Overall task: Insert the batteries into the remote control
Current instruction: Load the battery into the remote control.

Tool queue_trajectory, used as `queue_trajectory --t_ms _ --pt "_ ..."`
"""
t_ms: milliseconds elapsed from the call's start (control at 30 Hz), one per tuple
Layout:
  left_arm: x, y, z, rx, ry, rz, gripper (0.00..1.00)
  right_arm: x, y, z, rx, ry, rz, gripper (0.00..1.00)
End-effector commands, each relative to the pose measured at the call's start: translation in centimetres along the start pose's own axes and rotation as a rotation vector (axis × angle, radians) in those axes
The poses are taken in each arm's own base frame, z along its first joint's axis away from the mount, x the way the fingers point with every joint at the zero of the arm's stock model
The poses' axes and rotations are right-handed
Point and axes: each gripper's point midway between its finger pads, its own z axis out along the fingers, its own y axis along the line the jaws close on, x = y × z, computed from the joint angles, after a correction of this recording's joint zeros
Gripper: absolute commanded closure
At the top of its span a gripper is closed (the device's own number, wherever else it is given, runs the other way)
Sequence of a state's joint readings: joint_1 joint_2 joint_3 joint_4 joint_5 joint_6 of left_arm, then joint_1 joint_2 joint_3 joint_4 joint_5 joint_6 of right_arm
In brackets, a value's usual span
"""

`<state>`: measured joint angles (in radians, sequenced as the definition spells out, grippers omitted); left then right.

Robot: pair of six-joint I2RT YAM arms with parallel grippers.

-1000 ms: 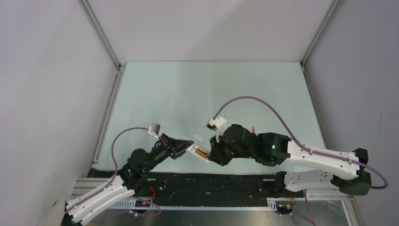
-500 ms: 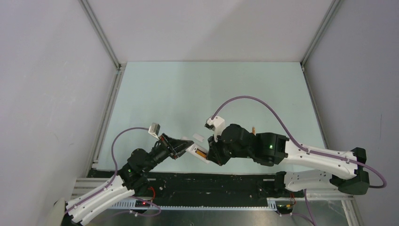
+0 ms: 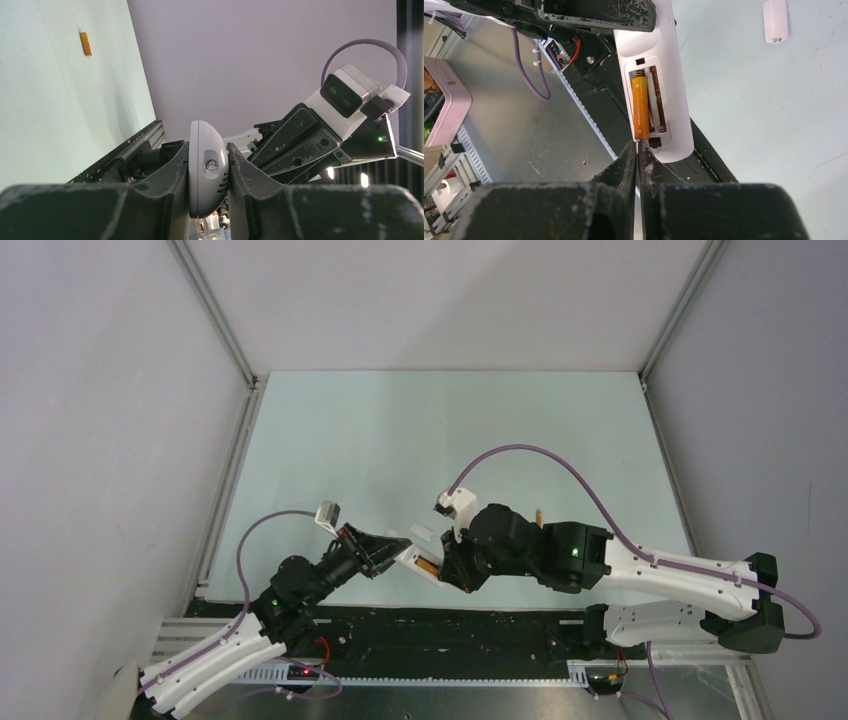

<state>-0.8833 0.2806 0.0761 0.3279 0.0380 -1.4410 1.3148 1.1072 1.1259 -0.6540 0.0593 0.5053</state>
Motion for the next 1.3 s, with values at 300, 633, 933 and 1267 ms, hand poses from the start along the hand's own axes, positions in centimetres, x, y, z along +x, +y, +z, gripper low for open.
queue_trajectory --t_ms 300,633,933,1267 --pt "-0.3 -3.1 -0.1 0.092 -0.004 -0.002 1.00 -0.2 0.3 0.0 -0.004 -0.011 -0.001 0.91" --pt "-0.3 -3.1 -0.1 0.092 -0.008 0.002 1.00 -0.2 0.2 0.6 -0.003 0.000 -0.010 0.91" --pt "-0.3 -3.0 -0.1 0.092 -0.006 0.010 1.00 -0.6 0.2 0.5 -0.010 -0.012 -0.010 0.91" --pt "-0.3 -2.9 -0.1 0.088 -0.009 0.009 1.00 0.2 2.1 0.3 -0.122 0.033 -0.039 0.89"
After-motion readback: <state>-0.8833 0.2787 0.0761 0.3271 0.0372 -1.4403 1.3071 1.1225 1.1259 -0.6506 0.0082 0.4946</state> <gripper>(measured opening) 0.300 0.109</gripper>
